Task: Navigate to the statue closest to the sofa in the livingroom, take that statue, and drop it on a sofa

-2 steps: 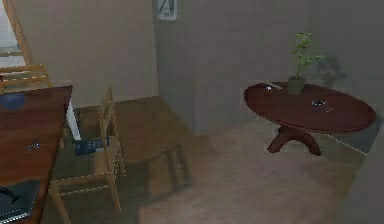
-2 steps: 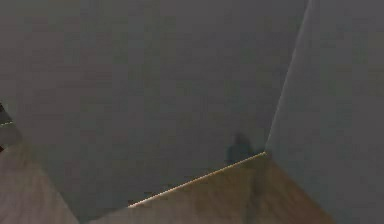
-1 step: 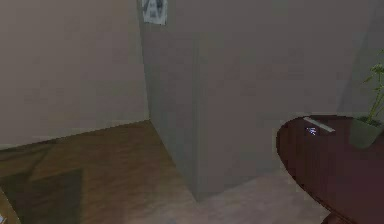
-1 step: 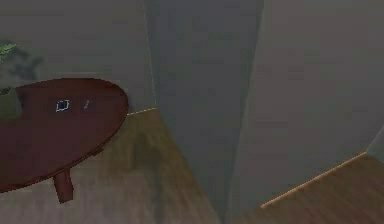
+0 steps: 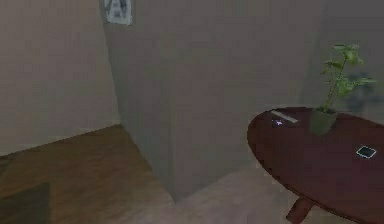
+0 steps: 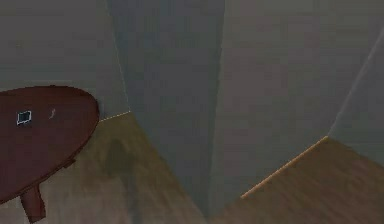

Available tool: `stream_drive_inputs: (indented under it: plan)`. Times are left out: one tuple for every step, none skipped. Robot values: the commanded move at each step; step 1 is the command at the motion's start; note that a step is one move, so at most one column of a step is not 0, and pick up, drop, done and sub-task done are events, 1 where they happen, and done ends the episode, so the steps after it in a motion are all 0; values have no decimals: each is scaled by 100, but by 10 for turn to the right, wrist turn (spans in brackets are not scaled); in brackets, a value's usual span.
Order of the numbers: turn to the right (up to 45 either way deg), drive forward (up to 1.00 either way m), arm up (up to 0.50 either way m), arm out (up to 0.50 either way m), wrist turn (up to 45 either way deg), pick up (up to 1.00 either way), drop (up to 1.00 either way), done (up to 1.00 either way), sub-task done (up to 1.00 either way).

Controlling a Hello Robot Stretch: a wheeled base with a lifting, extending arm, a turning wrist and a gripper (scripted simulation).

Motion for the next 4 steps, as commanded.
stream_drive_inputs:
  plan:
    - [0, 35, 0, 0, 0, 0, 0, 0, 0]
    - [-420, 0, 0, 0, 0, 0, 0, 0, 0]
    - [0, 75, 0, 0, 0, 0, 0, 0, 0]
    - [-270, 0, 0, 0, 0, 0, 0, 0, 0]
